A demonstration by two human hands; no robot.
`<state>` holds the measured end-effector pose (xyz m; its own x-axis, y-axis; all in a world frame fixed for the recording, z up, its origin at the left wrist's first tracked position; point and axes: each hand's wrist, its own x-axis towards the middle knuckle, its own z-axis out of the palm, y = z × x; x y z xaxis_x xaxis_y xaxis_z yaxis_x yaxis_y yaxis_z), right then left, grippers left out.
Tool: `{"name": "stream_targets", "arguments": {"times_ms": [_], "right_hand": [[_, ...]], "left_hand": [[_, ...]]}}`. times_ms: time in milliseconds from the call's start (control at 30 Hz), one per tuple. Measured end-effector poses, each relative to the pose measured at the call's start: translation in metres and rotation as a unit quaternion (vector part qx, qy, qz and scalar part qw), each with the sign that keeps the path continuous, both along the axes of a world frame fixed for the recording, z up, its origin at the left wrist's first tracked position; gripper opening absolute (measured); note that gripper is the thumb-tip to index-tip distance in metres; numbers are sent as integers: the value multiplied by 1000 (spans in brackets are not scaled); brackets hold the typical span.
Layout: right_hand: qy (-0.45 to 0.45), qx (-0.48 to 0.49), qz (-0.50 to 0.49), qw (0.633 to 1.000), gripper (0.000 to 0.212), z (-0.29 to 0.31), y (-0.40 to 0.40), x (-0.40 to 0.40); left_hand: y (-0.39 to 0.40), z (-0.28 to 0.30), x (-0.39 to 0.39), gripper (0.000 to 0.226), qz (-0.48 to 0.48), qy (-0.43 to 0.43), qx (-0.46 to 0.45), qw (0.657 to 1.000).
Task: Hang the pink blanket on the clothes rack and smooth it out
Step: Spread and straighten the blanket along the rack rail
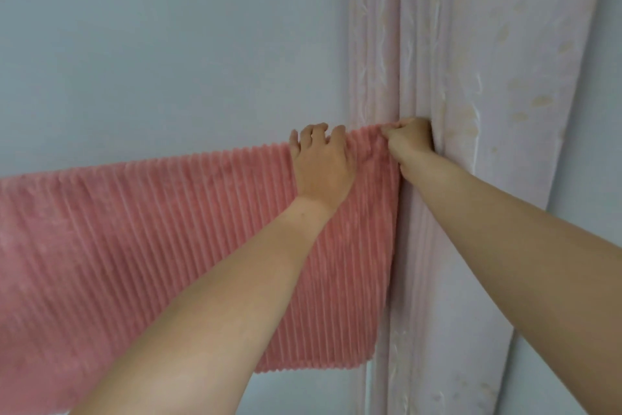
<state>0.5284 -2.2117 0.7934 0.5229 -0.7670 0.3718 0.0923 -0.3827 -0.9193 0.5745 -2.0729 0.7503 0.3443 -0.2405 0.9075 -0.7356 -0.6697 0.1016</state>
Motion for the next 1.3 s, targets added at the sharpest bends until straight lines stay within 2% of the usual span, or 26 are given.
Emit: {"name": "stream_targets", "arguments": {"times_ms": [100,167,367,433,533,633,767,867,1000,1133,1200,1300], "right_hand": [[116,-40,-61,991,34,-21,3,0],[151,-92,-97,980,35,-25,12,-9],[124,-297,-202,925,34,-8,52,-10],[111,-359,-169,911,30,-1,65,-1],[85,-399,-14,913,26,7,95,20],[82,-453,61,886,26,13,134,37],[99,-459,114,875,18,15,156,46],[86,-430,101,893,10,19,150,45],[97,-407,68,906,13,19,130,37],[95,-428,32,898,31,5,124,30],[105,-448,-19,888,39,-1,115,24],[147,-471,-64,868,39,-8,91,11]], "left_hand": [[-1,-7,2,36,44,12,55,997],[-1,-6,0,35,49,12,63,997],[19,-3,0,40,31,21,59,998],[35,0,3,41,45,34,65,996],[69,7,13,39,85,39,51,994],[118,11,22,42,135,47,23,990],[181,8,29,47,206,115,47,971],[217,4,37,46,231,139,49,962],[239,4,42,45,242,144,48,958],[222,12,40,50,247,171,54,952],[191,15,35,50,210,154,71,963],[135,15,22,47,117,99,110,982]]}}
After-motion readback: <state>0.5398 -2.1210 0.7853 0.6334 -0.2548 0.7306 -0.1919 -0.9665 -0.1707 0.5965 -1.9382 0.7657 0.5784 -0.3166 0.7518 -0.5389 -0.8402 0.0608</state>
